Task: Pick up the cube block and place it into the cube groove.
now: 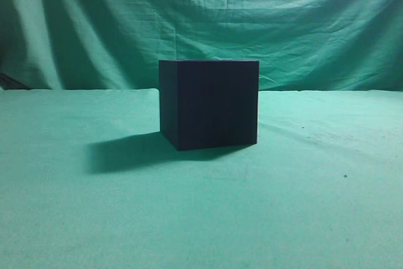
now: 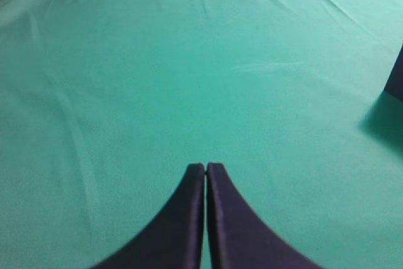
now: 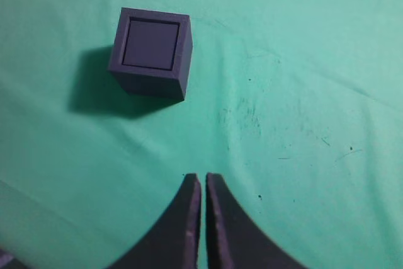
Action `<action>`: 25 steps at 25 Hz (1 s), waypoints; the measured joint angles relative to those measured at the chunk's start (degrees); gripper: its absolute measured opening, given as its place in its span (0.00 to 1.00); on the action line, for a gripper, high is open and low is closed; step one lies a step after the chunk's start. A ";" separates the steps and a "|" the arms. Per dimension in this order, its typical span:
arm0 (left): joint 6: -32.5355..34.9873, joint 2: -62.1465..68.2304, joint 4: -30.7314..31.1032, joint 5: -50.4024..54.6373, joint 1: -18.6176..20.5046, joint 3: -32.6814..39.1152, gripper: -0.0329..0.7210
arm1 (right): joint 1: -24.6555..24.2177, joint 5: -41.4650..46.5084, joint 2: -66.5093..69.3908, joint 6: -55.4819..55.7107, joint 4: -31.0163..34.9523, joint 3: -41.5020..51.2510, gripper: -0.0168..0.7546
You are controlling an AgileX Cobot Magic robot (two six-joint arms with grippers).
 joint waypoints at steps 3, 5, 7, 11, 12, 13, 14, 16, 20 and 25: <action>0.00 0.00 0.00 0.00 0.00 0.00 0.04 | 0.00 -4.35 -7.21 0.24 0.00 6.29 0.02; 0.00 0.00 0.00 0.00 0.00 0.00 0.04 | 0.00 -7.12 -11.92 0.32 0.00 9.67 0.02; 0.00 0.00 0.00 0.00 0.00 0.00 0.04 | 0.00 -7.85 -15.87 0.32 0.12 11.69 0.02; 0.00 0.00 0.00 0.00 0.00 0.00 0.04 | 0.00 -6.72 -22.31 -2.67 0.01 13.05 0.02; 0.00 0.00 0.00 0.00 0.00 0.00 0.04 | 0.00 -6.59 -23.22 -4.35 0.01 13.08 0.02; 0.00 0.00 0.00 0.00 0.00 0.00 0.04 | 0.00 -6.59 -24.11 -6.47 0.01 13.08 0.02; 0.00 0.00 0.00 0.00 0.00 0.00 0.04 | 0.00 -6.48 -24.71 -8.23 0.13 13.08 0.02; 0.00 0.00 0.00 0.00 0.00 0.00 0.04 | 0.00 -6.35 -25.83 -10.08 0.13 13.08 0.02; 0.00 0.00 0.00 0.00 0.00 0.00 0.04 | 0.00 -8.21 -27.08 -11.37 0.02 14.24 0.02; 0.00 0.00 0.00 0.00 0.00 0.00 0.04 | -5.33 -20.74 -33.46 -11.63 0.06 24.33 0.02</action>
